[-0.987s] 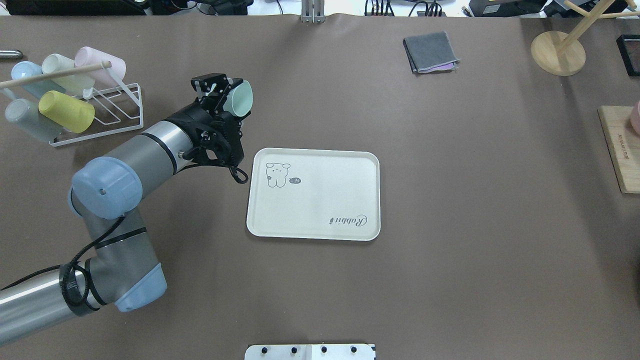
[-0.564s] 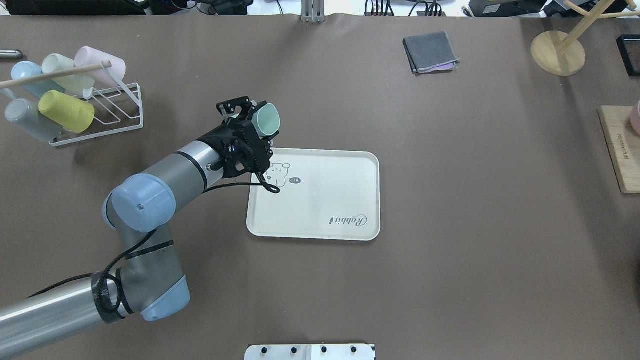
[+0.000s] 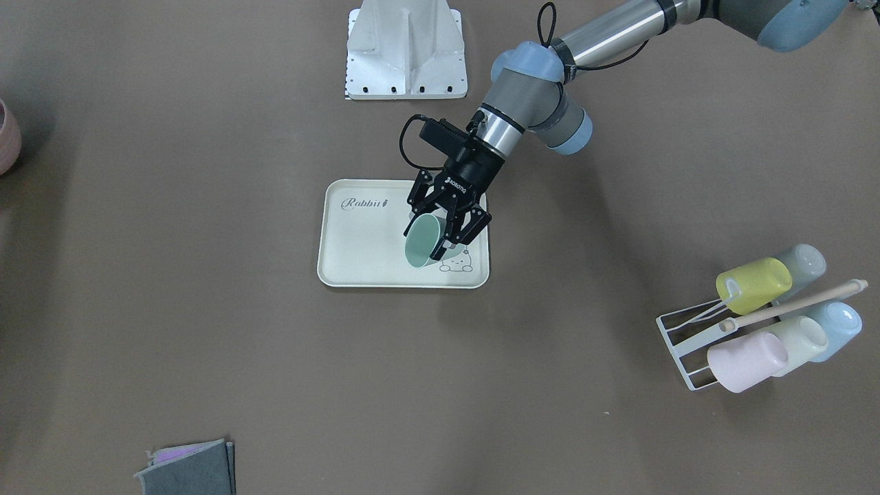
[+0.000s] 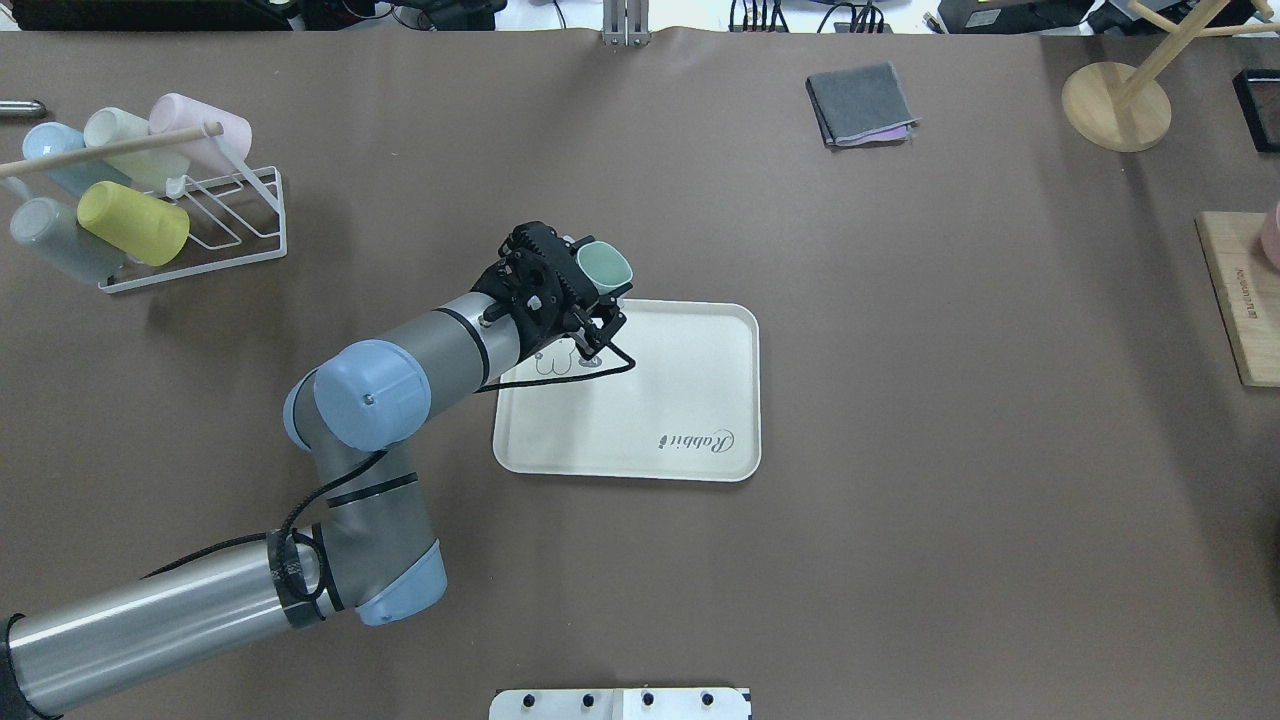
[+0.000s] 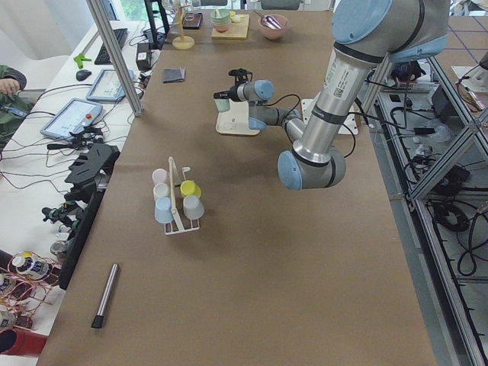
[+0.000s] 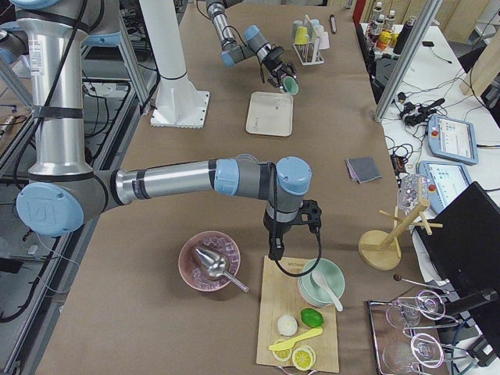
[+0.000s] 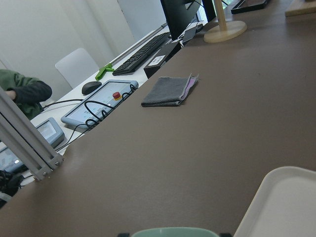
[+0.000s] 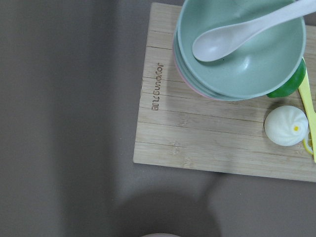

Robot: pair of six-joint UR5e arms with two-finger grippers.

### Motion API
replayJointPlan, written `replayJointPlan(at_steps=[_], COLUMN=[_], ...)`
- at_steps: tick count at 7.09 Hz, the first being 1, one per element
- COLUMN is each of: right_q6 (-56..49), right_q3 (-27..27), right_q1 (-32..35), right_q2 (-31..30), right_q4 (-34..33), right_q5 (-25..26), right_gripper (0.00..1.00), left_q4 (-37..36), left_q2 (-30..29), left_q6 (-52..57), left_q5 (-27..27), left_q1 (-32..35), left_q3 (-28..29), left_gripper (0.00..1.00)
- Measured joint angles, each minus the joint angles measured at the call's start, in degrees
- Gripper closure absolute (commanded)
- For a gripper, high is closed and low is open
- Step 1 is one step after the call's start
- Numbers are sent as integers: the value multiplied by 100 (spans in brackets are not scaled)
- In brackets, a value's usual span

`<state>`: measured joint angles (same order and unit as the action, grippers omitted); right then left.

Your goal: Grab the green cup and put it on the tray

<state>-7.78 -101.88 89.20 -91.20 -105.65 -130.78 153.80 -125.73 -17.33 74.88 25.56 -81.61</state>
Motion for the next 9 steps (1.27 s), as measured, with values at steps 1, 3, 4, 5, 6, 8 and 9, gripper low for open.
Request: replayJointPlan(at_steps=[1,3,4,5,6,8,9], right_q6=[3,7,11,11,6,1,0], right_q3=[0,14,16,11,3,11,2], right_q1=[0,1,1,4,5,3,6], right_q2=[6,3,4,1,-2,-9,-18], right_q4=[0,0,0,0,0,0,0], right_q5=[-3,-1,-2,-12,-21,-13,-11], right_gripper=[0,0,0,0,0,0,0], left_q4=[79,283,346,373,382,468,566], left_q2=[-145,-412,-463,-490,-504,-512,-516], left_q6=[-308,-519,-538,-547,-550,-550,-546], left_q5=[47,75,78,79,95,138,141], left_q1=[-14,-50,-77,-91,-98,-117,-132], left_q3=[203,519,606,666,692,747,817], left_gripper=[56,56,58,58,58,57,57])
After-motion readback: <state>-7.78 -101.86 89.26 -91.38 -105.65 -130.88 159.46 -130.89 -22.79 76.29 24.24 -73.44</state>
